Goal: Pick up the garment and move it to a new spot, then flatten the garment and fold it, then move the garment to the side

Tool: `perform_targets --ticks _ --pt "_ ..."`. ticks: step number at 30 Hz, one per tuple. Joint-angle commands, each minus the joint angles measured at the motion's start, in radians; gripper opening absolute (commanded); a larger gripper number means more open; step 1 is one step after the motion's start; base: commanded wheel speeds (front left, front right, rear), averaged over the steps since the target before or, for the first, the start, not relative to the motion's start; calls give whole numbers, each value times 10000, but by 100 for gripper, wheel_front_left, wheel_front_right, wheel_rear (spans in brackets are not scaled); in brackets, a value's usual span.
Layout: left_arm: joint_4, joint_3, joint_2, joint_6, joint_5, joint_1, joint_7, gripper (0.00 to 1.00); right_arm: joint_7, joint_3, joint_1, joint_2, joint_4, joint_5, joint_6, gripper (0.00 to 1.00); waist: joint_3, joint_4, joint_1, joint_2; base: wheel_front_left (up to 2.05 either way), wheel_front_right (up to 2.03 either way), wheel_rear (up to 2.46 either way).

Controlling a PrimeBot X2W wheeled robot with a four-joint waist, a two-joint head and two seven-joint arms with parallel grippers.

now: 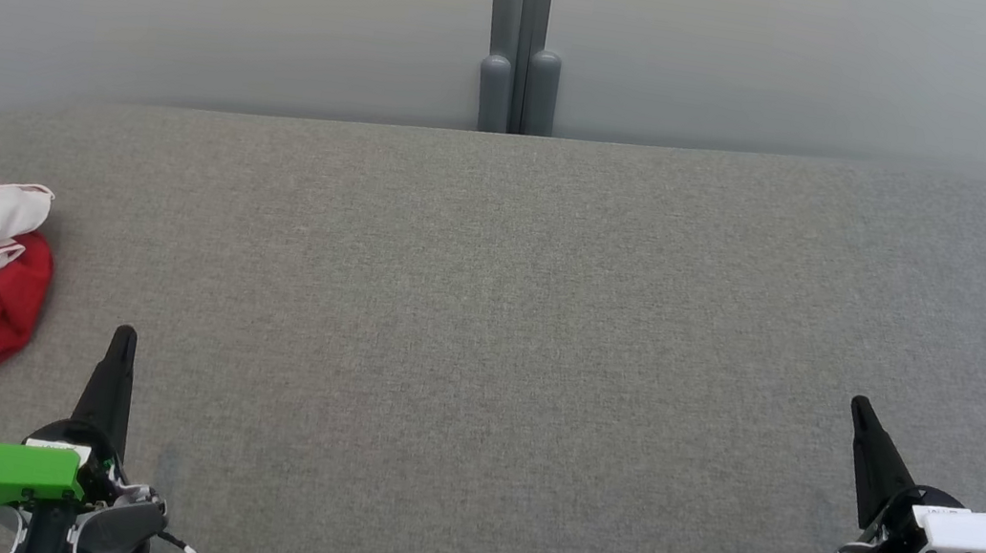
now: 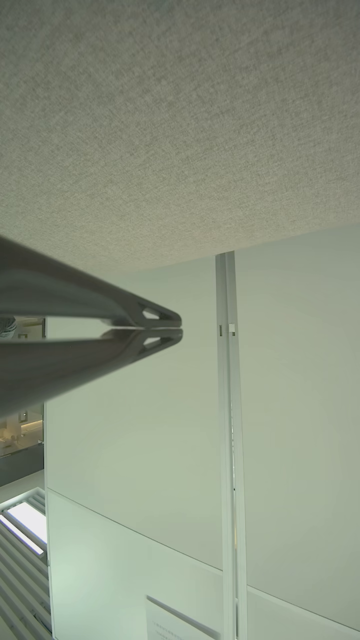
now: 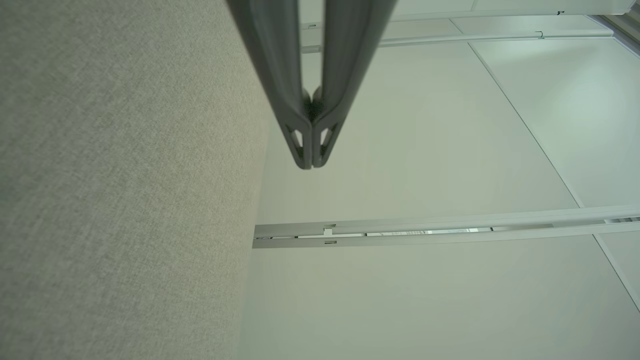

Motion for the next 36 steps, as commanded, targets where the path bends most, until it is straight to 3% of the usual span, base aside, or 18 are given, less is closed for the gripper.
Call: perform_targets --ticks 1,36 --pt "-27 32 71 -40 6 -93 20 0 17 -23 -51 -42 -30 50 4 0 0 0 0 0 0 0 0" --pt "-26 31 71 -40 6 -93 19 0 17 -23 -51 -42 -29 50 4 0 0 0 0 0 0 0 0"
